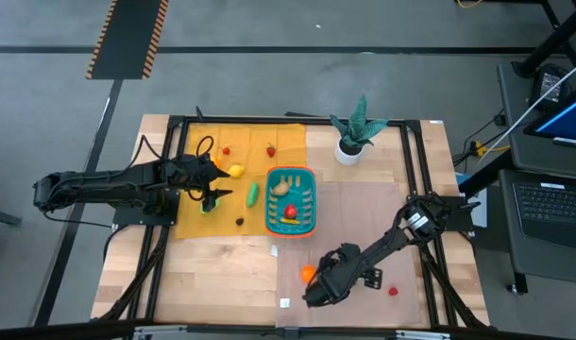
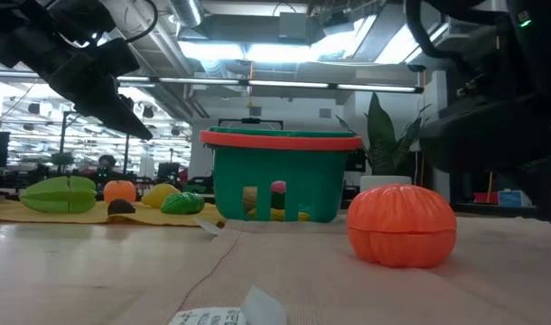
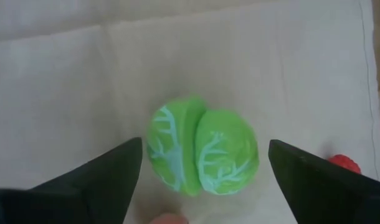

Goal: Pick and placing Produce into tupperware
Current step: Put the cabbage into the basket

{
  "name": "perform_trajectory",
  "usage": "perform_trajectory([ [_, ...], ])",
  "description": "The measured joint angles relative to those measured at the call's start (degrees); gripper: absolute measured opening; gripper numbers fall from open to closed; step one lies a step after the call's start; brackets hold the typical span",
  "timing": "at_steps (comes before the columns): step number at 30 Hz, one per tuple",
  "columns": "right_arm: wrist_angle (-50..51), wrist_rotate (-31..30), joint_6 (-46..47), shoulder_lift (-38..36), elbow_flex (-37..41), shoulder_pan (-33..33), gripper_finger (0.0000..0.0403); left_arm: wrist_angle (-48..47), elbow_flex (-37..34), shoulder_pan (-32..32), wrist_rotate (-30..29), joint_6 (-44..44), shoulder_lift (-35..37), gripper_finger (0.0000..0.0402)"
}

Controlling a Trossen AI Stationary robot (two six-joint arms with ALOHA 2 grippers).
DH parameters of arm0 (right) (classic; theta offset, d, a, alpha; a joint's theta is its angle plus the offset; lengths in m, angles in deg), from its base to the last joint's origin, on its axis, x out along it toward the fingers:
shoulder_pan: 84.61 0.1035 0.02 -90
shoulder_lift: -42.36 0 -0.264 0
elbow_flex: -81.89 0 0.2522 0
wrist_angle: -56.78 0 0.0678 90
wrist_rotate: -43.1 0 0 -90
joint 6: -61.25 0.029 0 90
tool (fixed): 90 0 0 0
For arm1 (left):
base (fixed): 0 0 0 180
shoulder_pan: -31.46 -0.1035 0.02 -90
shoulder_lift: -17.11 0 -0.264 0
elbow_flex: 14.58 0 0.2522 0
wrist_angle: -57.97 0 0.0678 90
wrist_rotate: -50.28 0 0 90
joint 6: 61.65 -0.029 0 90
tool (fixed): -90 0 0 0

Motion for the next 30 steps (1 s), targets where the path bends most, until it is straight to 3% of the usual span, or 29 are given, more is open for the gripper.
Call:
perform_trajectory([
  [30, -0.2, 0.2, -0.4, 0.0, 0.0, -0.8, 0.0260, 0.0, 0.0, 0.0, 0.0, 0.0, 0.0, 0.0261],
])
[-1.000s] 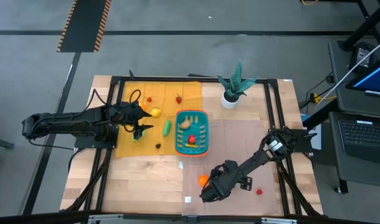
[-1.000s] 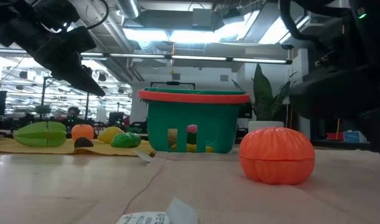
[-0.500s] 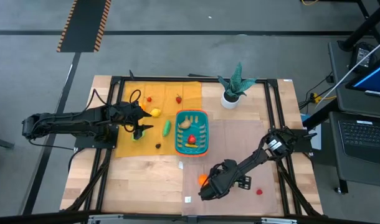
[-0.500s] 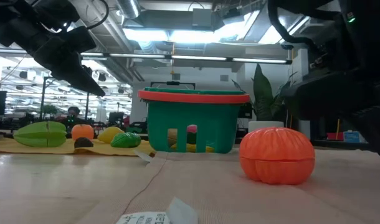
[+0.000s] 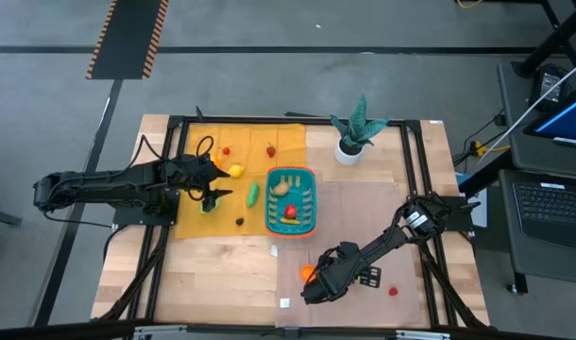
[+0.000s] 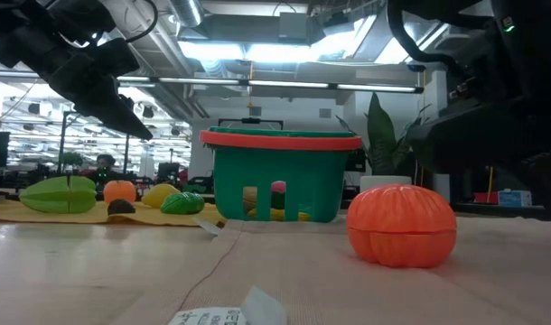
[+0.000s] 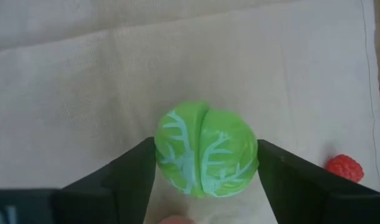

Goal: Pick and placing Produce into tupperware
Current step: Put the cabbage into the basket

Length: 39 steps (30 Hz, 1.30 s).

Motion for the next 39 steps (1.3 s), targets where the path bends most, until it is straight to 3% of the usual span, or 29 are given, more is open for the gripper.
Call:
perform_trajectory([
  [15, 0.1, -0.1, -3.0, -0.1, 0.0, 0.0, 0.0234, 0.0, 0.0, 0.0, 0.0, 0.0, 0.0, 0.0261],
  [21, 1.3, -0.6, -4.3, -3.5, -0.7, 0.1, 0.0231, 0.0, 0.0, 0.0, 0.0, 0.0, 0.0, 0.0261],
  [27, 5.0, -11.0, -4.8, -9.4, -0.7, 0.6, 0.0231, 0.0, 0.0, 0.0, 0.0, -1.3, 0.0, 0.0261],
  [32, 6.3, -22.6, -11.0, -14.2, -0.2, 1.1, 0.0231, 0.0, 0.0, 0.0, 0.0, -1.4, 0.0, 0.0261],
  [39, 5.7, -32.0, -21.4, -18.4, 4.3, 1.9, 0.0230, 0.1, 0.0, 0.0, 0.0, -1.2, 0.0, 0.0261],
])
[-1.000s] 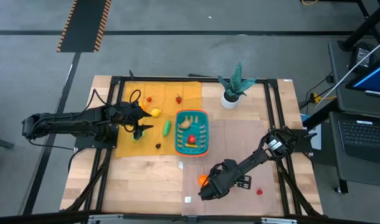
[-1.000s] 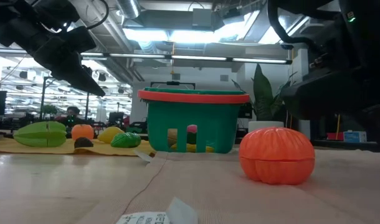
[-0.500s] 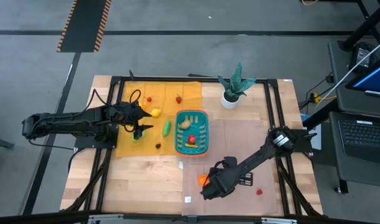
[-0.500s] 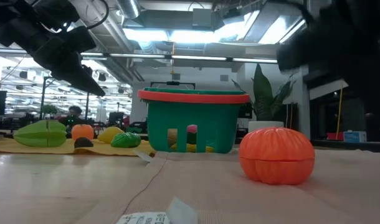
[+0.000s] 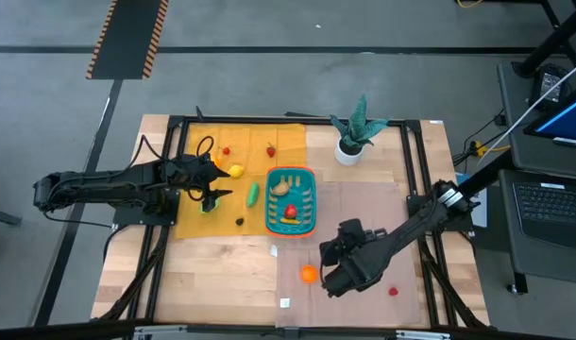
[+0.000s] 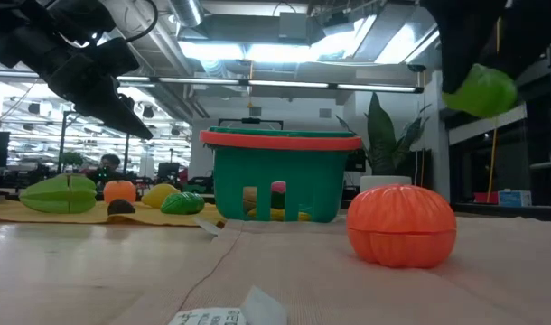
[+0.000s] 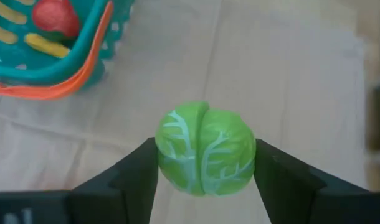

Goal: Pick and placing Produce into tupperware
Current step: Put the cabbage into the basket

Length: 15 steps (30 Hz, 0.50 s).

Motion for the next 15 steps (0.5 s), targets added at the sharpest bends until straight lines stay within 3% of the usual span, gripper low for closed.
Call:
perform_trajectory([
  [5, -6.3, -6.9, -1.2, -2.6, 8.1, 1.4, 0.0230, 0.0, 0.0, 0.0, 0.0, 0.1, 0.0, 0.0261],
  [10, -18.1, -17.2, -1.5, -6.2, 18.9, 3.9, 0.0230, 0.2, 0.0, 0.0, 0.0, 0.2, 0.0, 0.0261],
  [15, -23.2, -26.9, -3.2, -9.0, 26.3, 6.1, 0.0230, 0.4, 0.0, 0.0, 0.0, 0.2, 0.0, 0.0261],
])
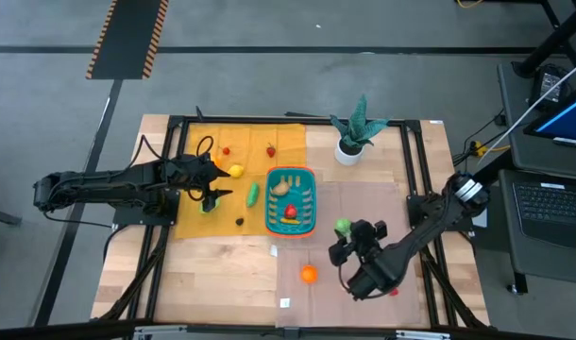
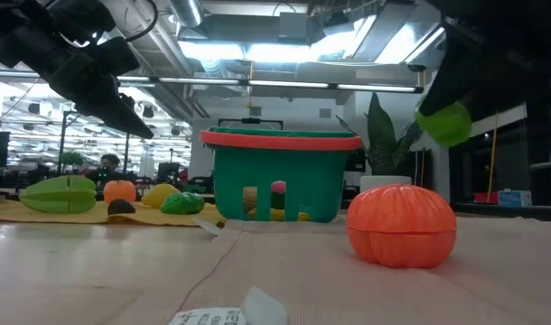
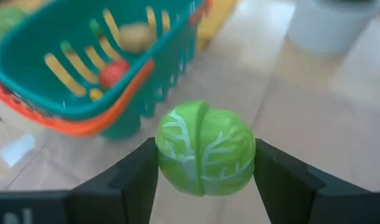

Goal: Pick and placing Produce into tupperware
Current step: Put the cabbage into the basket

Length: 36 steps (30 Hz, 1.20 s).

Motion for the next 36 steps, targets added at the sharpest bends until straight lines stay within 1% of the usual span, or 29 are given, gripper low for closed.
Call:
perform_trajectory([
  [3, -1.0, -7.1, -1.3, -1.0, 2.8, 1.2, 0.0230, 0.0, 0.0, 0.0, 0.0, 0.0, 0.0, 0.0261],
  [5, -1.6, -10.6, -2.3, -1.7, 4.6, 2.1, 0.0230, 0.0, 0.0, 0.0, 0.0, 0.0, 0.0, 0.0261],
  [12, -3.2, -18.2, -2.5, -4.0, 11.4, 3.3, 0.0227, 0.6, 0.0, 0.0, 0.0, 1.0, 0.0, 0.0261],
  [15, -4.3, -20.5, -2.5, -5.2, 14.3, 3.5, 0.0219, 2.1, 0.0, 0.0, 0.0, 2.7, 0.0, 0.0261],
  [20, -7.5, -21.6, -2.5, -8.0, 18.4, 3.5, 0.0217, 3.3, 0.0, 0.0, 0.0, 3.1, 0.0, 0.0261],
  [22, -8.7, -23.1, -3.0, -8.6, 19.2, 3.5, 0.0217, 3.2, 0.0, 0.0, 0.0, 3.1, 0.0, 0.0261],
  [25, -10.1, -23.4, -4.8, -9.5, 19.1, 3.5, 0.0217, 3.4, 0.0, 0.0, 0.0, 3.2, 0.0, 0.0261],
  [28, -13.3, -23.7, -10.6, -10.3, 18.0, 3.5, 0.0216, 3.9, 0.0, 0.0, 0.0, 3.2, 0.0, 0.0261],
  [30, -16.7, -23.7, -16.0, -11.0, 17.3, 3.3, 0.0216, 4.3, 0.0, 0.0, 0.0, 3.1, 0.0, 0.0261],
  [32, -21.9, -22.7, -22.7, -11.3, 16.8, 2.5, 0.0216, 4.8, 0.0, 0.0, 0.0, 3.1, 0.0, 0.0261],
  [36, -33.9, -18.8, -37.2, -11.5, 16.7, -0.8, 0.0216, 5.3, 0.0, 0.0, 0.0, 3.1, 0.0, 0.0261],
])
